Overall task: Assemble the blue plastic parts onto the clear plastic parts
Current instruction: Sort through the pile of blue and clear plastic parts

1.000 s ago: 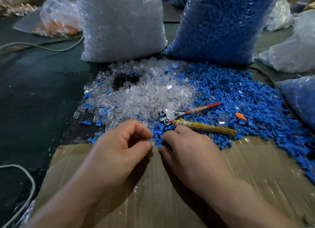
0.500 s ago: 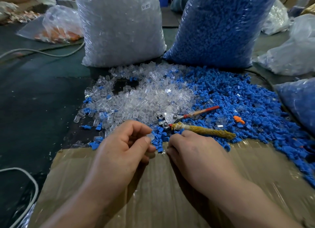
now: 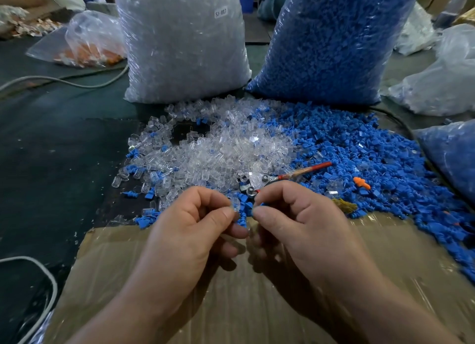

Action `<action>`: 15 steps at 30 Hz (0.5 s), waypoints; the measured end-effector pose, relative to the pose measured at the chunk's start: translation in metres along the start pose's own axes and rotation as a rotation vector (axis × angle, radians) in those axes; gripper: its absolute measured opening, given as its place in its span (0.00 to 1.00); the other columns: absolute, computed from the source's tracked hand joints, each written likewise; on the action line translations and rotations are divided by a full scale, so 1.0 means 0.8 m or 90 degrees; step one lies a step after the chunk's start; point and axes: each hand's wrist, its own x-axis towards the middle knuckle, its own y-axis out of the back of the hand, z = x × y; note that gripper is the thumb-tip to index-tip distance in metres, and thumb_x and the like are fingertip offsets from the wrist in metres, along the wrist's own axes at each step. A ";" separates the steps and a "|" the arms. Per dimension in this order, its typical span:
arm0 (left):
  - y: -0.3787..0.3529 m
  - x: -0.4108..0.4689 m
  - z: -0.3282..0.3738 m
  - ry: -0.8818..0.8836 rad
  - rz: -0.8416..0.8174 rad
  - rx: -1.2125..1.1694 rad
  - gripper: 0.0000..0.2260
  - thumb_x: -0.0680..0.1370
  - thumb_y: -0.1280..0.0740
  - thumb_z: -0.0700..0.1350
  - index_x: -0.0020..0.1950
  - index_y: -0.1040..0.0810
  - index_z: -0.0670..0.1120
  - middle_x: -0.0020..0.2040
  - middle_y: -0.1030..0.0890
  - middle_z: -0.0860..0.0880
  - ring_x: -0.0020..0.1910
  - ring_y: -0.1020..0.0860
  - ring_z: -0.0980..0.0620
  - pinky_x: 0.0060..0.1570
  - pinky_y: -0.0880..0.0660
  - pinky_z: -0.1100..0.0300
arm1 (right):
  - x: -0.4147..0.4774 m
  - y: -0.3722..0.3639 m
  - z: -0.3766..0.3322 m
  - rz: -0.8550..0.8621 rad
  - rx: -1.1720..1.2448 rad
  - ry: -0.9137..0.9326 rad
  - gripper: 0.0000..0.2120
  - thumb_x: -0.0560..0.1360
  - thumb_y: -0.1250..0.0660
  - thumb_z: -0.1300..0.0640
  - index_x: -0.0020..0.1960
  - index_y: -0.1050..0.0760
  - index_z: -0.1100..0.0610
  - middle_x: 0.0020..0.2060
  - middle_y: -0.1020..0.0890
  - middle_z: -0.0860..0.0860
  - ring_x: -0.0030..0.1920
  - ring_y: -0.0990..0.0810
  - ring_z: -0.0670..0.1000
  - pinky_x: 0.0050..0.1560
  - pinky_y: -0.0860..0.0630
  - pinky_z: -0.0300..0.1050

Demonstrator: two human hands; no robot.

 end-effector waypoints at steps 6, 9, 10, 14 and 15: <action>0.000 0.000 0.000 -0.025 0.003 0.042 0.11 0.78 0.31 0.37 0.41 0.19 0.52 0.33 0.18 0.44 0.26 0.22 0.48 0.26 0.22 0.52 | -0.001 -0.012 0.005 0.028 -0.113 0.102 0.05 0.72 0.30 0.47 0.46 0.22 0.47 0.36 0.17 0.46 0.38 0.17 0.48 0.41 0.20 0.51; -0.001 0.000 0.001 -0.032 0.008 0.054 0.10 0.78 0.31 0.38 0.41 0.18 0.52 0.32 0.18 0.44 0.26 0.22 0.49 0.26 0.22 0.55 | 0.001 -0.014 0.006 0.055 -0.293 0.221 0.03 0.75 0.32 0.52 0.48 0.21 0.48 0.41 0.19 0.42 0.46 0.20 0.43 0.45 0.25 0.39; -0.001 0.000 0.001 -0.033 0.007 0.053 0.10 0.79 0.31 0.38 0.42 0.18 0.52 0.32 0.18 0.43 0.26 0.22 0.49 0.26 0.23 0.56 | 0.001 -0.015 0.006 0.055 -0.330 0.245 0.04 0.76 0.33 0.54 0.49 0.20 0.48 0.43 0.19 0.41 0.47 0.21 0.42 0.46 0.26 0.39; -0.001 -0.001 -0.002 -0.020 -0.021 0.049 0.08 0.78 0.31 0.38 0.43 0.18 0.51 0.32 0.18 0.43 0.27 0.21 0.47 0.26 0.23 0.55 | -0.001 -0.017 0.007 0.062 -0.389 0.294 0.07 0.78 0.36 0.54 0.51 0.19 0.52 0.46 0.20 0.46 0.46 0.21 0.48 0.45 0.24 0.50; 0.000 -0.001 -0.002 -0.006 -0.033 0.027 0.08 0.78 0.30 0.38 0.43 0.17 0.50 0.31 0.19 0.42 0.26 0.22 0.46 0.25 0.24 0.54 | -0.001 -0.018 0.006 0.065 -0.391 0.306 0.07 0.78 0.36 0.54 0.51 0.19 0.53 0.46 0.20 0.47 0.46 0.20 0.50 0.44 0.23 0.52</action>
